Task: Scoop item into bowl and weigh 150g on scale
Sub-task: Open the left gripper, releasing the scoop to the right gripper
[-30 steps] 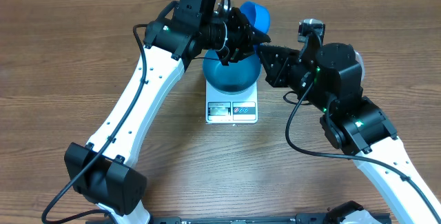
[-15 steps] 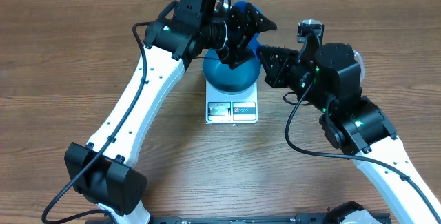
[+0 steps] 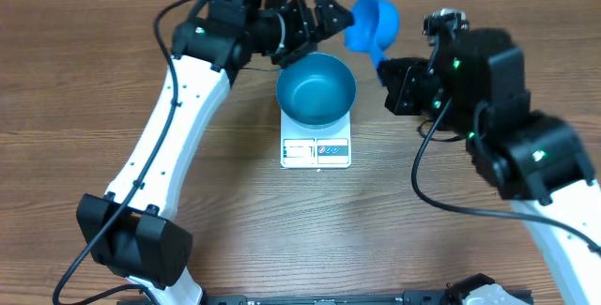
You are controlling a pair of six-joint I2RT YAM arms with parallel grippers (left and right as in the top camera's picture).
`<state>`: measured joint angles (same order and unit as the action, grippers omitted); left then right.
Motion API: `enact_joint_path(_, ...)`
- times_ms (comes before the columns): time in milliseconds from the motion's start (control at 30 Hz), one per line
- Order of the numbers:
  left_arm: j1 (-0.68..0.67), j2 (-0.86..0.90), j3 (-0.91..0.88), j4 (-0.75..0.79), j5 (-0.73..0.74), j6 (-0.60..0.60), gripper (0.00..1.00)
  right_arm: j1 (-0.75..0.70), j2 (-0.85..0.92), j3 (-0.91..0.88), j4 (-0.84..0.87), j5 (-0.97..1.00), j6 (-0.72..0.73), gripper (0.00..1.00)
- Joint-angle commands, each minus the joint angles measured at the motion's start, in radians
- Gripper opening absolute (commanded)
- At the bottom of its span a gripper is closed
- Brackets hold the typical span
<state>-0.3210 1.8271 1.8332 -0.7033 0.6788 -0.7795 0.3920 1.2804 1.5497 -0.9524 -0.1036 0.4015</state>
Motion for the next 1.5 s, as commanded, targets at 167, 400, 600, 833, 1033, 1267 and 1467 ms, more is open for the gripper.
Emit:
enact_joint_path(167,0.106,-0.021,0.021,-0.046,-0.005,0.175,0.83,-0.052,0.264,0.386,-0.352,-0.07,-0.177,0.04)
enact_joint_path(400,0.113,-0.021,0.021,-0.049,0.174,0.174,0.15,-0.074,0.285,0.411,-0.294,-0.18,-0.133,0.04)
enact_joint_path(600,0.107,-0.021,0.021,0.01,0.314,0.143,0.15,-0.103,0.285,0.411,-0.277,-0.471,-0.114,0.04)
enact_joint_path(833,0.076,-0.021,0.021,0.022,0.339,0.121,0.16,-0.105,0.285,0.411,-0.256,-0.512,-0.111,0.04)
enact_joint_path(1033,0.058,-0.021,0.021,-0.032,0.342,0.126,0.16,-0.128,0.285,0.41,-0.182,-0.5,-0.083,0.04)
enact_joint_path(1267,0.058,-0.021,0.021,-0.056,0.343,0.129,0.15,-0.13,0.285,0.408,-0.132,-0.494,-0.083,0.04)
enact_joint_path(1467,0.058,-0.021,0.021,-0.057,0.343,0.129,0.15,-0.13,0.285,0.407,-0.129,-0.428,-0.084,0.04)
